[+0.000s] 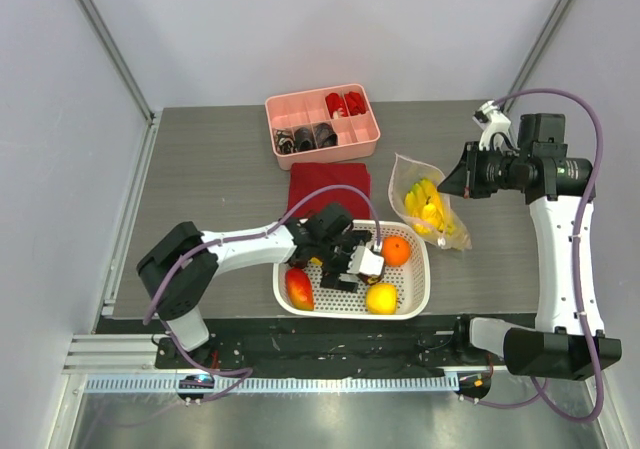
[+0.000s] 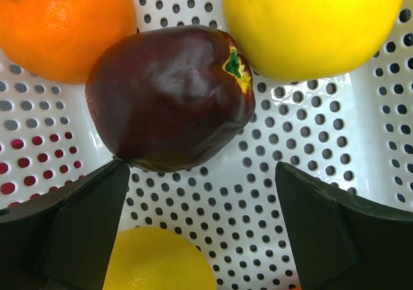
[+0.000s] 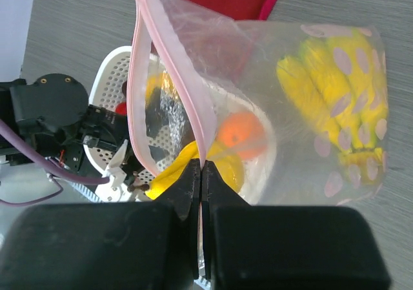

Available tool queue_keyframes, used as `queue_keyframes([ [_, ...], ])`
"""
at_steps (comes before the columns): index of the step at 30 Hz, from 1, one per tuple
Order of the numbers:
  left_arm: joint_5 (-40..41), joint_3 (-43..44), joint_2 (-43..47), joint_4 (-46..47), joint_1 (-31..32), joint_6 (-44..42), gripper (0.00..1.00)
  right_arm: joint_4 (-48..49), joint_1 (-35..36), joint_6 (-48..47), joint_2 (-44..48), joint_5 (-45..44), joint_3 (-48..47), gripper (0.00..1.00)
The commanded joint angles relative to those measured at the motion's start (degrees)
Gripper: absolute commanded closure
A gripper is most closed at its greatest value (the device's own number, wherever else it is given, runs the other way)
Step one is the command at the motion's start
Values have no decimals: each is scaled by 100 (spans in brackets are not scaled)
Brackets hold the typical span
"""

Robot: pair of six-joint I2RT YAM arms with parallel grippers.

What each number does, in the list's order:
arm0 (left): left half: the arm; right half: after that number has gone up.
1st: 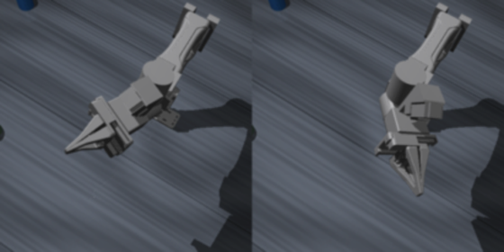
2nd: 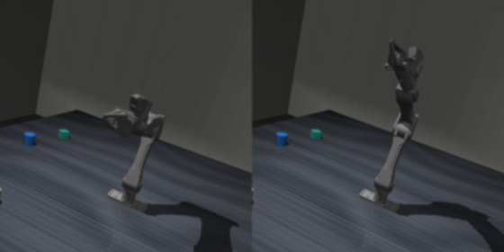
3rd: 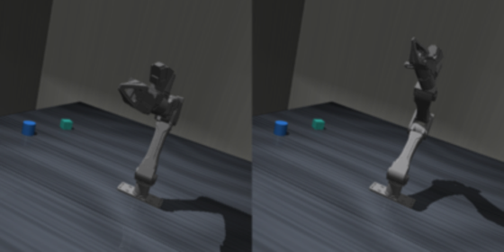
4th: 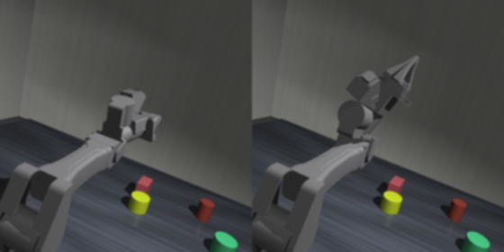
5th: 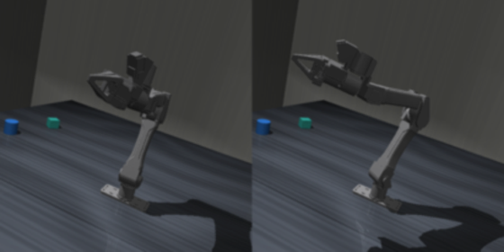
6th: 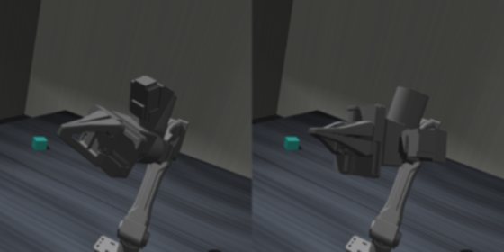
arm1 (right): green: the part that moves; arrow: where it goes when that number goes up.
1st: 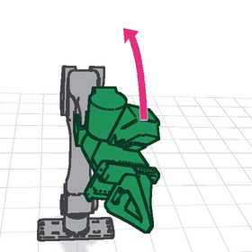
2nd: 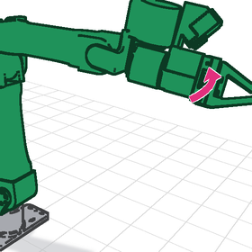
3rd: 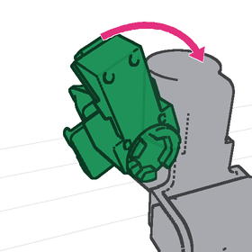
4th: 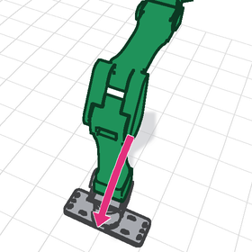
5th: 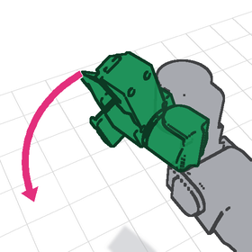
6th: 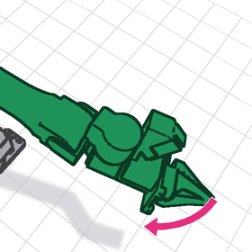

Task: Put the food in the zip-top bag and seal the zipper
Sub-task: Pick up the fake fruit from the bin.

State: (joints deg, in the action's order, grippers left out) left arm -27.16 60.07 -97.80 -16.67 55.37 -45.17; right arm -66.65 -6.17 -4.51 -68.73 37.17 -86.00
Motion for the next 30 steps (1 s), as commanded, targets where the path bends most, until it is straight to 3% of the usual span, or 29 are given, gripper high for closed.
queue_keyframes([
  [1,-70,172,33,471,44,-238,0,-102,2,-111,44,449,-418,99],
  [8,211,-110,393,1104,149,114,0,-32,2,55,44,388,-638,99],
  [13,378,-303,350,1596,316,-62,0,117,2,179,53,-16,-410,99],
  [23,334,-339,-2,1570,580,-870,0,100,2,153,17,-386,-224,99],
  [30,412,-216,50,973,606,-942,24,100,2,144,149,-8,-461,99],
])
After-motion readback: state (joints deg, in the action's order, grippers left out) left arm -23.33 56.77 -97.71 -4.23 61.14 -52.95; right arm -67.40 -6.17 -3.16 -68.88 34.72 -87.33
